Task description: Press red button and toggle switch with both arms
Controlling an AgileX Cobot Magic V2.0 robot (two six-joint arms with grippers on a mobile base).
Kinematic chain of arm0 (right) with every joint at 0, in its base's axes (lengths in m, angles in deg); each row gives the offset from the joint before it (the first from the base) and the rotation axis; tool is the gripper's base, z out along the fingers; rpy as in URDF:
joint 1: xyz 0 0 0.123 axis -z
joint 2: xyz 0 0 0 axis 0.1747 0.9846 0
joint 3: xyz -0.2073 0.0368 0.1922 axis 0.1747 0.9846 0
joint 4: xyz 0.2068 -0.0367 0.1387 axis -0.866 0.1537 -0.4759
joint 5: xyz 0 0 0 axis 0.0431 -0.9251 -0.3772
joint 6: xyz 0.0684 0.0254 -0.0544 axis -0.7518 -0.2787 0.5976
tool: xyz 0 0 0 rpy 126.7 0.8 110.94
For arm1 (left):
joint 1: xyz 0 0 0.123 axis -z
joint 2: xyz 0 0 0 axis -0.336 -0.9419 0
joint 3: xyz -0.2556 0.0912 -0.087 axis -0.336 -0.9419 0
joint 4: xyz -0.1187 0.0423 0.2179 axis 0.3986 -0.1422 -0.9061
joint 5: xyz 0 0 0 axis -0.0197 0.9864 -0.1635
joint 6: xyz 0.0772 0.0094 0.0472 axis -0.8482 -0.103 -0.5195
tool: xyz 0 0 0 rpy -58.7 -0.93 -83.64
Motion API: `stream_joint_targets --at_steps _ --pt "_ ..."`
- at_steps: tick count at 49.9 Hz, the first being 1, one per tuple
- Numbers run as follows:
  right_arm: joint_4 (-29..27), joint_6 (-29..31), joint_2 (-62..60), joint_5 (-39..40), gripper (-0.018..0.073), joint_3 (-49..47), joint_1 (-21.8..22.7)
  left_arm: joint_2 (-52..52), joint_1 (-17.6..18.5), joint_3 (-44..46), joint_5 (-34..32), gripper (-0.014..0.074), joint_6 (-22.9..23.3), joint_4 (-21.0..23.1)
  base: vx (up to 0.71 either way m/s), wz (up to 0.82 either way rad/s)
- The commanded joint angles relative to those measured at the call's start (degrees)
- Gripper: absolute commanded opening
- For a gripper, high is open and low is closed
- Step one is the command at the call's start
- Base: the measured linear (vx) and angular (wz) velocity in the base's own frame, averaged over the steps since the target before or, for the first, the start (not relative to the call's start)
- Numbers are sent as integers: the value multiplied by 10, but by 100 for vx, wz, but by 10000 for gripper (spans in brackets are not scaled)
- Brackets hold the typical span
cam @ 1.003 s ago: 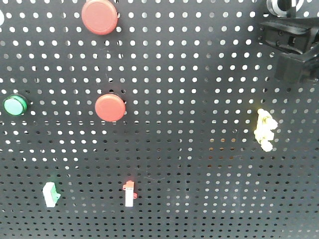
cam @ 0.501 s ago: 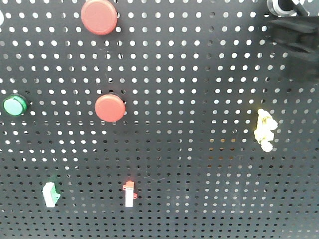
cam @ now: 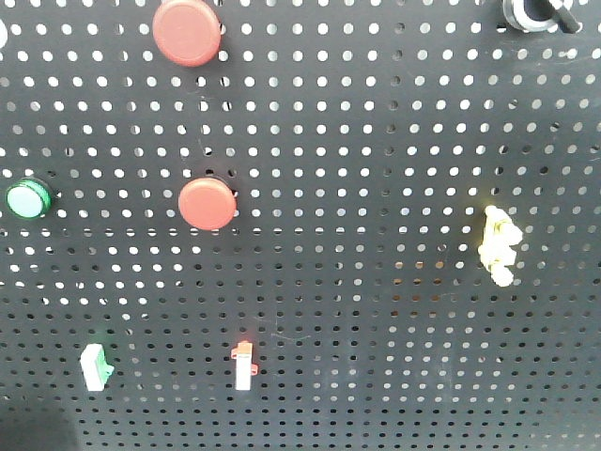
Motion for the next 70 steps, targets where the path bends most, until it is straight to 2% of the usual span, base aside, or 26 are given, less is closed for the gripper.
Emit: stream_joint_targets --at_steps 1,10,14,18,23,34,58,62,65,67,70 --pt "37 -33 -73 30 -3 43 3 56 1 -8 -15 2 8 -9 0 0" --pt "77 -83 -240 -58 -3 125 3 176 1 -47 28 2 37 -31 0 0" --pt "94 -83 -288 -71 -3 147 3 206 1 -62 13 2 41 -54 0 0" --pt "103 -86 -276 -75 -3 149 3 212 1 -71 -29 2 41 -76 0 0" --pt "98 -92 -259 -61 -3 149 3 212 1 -70 -55 2 41 -76 0 1" --pt "60 -112 -254 -81 -3 149 3 213 1 -70 -30 2 41 -76 0 0" --pt "59 -112 -254 -83 -3 149 3 213 0 -76 -33 2 39 -80 0 0" --pt "59 -112 -254 -83 -3 149 3 218 -18 -89 -32 2 39 -129 0 0" --pt "59 -112 -254 -83 -3 149 3 227 -53 -105 -35 2 43 -201 0 1" --pt "59 -112 -254 -83 -3 149 3 235 -74 -121 -40 2 60 -228 0 1" --pt "59 -112 -254 -83 -3 149 3 252 -118 -151 -53 2 110 -256 0 0"
